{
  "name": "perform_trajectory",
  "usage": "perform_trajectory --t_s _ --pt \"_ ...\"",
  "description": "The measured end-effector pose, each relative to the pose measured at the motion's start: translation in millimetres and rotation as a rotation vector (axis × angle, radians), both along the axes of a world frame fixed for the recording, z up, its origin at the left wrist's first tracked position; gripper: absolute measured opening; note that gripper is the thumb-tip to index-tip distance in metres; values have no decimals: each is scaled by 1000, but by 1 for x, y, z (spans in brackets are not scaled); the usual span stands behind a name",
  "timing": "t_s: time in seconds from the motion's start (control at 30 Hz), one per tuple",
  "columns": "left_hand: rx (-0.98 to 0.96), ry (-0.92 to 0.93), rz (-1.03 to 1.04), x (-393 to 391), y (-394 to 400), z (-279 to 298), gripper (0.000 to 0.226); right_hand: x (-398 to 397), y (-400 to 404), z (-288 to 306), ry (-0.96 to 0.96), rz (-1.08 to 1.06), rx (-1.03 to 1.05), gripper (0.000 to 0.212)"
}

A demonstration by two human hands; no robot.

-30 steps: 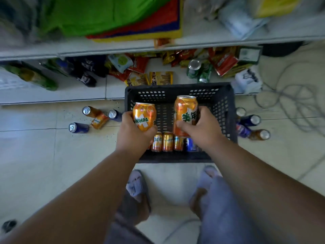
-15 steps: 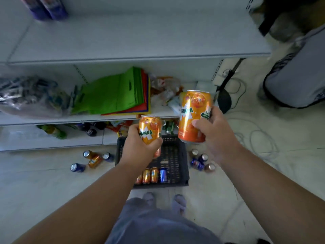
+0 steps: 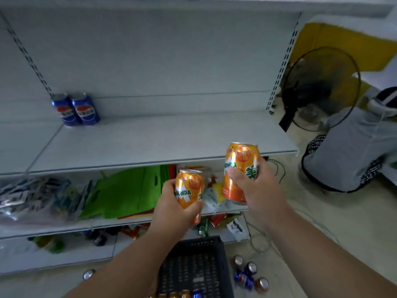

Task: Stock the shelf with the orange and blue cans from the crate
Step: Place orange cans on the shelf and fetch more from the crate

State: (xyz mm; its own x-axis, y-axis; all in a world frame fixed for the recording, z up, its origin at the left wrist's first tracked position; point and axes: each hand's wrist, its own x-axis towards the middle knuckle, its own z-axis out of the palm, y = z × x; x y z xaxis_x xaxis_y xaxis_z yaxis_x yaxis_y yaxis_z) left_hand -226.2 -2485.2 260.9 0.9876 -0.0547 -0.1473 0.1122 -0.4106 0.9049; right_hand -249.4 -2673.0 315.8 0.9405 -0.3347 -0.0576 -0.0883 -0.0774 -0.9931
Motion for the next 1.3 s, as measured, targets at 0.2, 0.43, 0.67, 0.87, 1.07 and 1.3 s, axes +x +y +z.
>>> perform_trajectory --t_s 0.2,0.43,0.67,0.87,1.07,1.3 --pt "-13 -117 96 81 -19 32 59 79 -22 19 -111 -28 -254 33" --pt "53 -215 251 184 -58 29 61 181 -57 -1 -116 24 -345 51" --pt "225 -264 259 282 -91 3 74 237 -76 -28 -87 82 -394 52" --pt "294 -294 275 339 -105 -11 75 258 -90 -41 -96 78 -396 54" --pt "338 -284 298 371 -109 -27 74 279 -91 -52 -112 66 -402 55" --pt "293 -212 323 381 -115 -26 82 292 -85 -61 -124 53 -431 60"
